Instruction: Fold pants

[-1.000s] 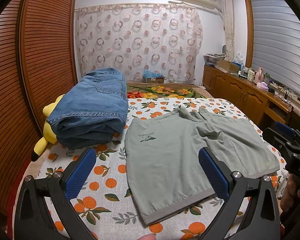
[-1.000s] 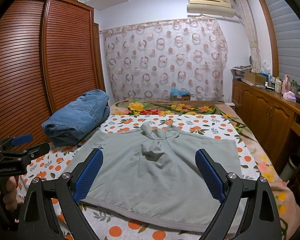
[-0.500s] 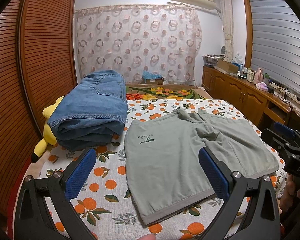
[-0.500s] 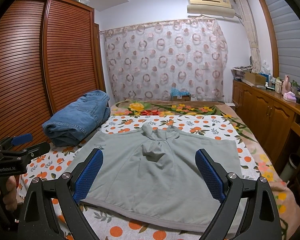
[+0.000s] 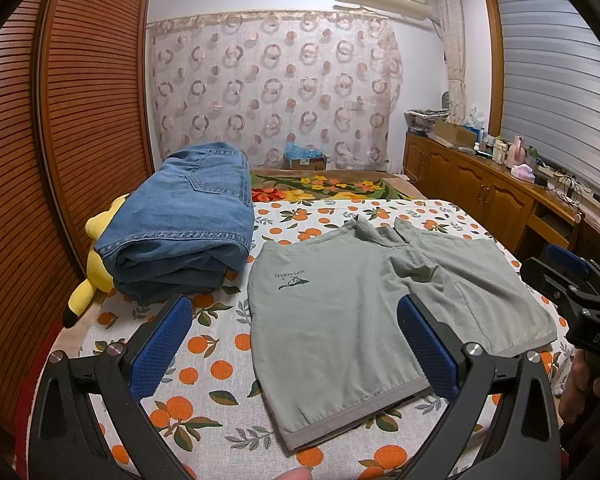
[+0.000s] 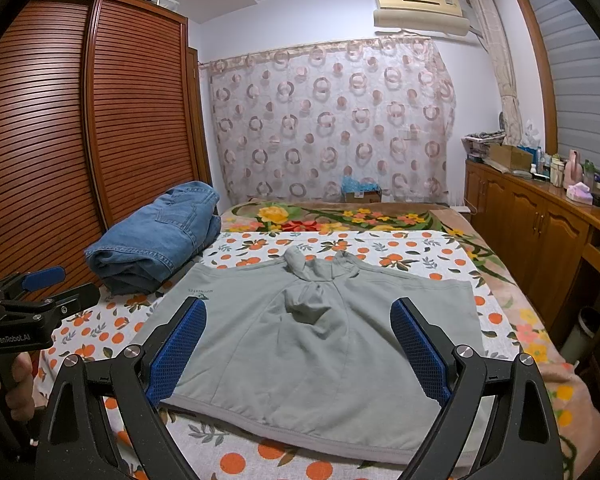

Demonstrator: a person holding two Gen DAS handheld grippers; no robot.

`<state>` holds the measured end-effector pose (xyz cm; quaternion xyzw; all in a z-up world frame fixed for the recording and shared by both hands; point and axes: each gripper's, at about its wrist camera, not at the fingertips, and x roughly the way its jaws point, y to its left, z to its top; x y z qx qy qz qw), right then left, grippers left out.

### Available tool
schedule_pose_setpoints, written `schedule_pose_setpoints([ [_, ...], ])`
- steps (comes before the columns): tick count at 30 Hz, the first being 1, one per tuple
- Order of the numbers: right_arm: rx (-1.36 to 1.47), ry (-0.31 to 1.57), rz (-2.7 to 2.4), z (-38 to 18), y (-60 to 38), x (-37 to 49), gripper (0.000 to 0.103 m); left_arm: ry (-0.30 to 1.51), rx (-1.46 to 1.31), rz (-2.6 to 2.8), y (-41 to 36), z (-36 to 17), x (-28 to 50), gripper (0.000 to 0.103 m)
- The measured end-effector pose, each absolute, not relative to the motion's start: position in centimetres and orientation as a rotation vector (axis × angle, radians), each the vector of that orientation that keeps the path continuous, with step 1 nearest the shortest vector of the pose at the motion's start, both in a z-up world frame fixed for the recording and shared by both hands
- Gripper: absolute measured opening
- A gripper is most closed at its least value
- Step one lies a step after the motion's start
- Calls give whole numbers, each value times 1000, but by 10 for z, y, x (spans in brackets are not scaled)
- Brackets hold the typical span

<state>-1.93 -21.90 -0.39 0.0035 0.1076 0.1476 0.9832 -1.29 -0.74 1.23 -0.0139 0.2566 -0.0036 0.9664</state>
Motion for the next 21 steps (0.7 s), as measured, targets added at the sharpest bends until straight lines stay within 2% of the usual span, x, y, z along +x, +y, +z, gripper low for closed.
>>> schedule_pose_setpoints([
  [21,11,216,298,-4,-219,-19,94,520,-27,-7,-10,12,-13,103],
])
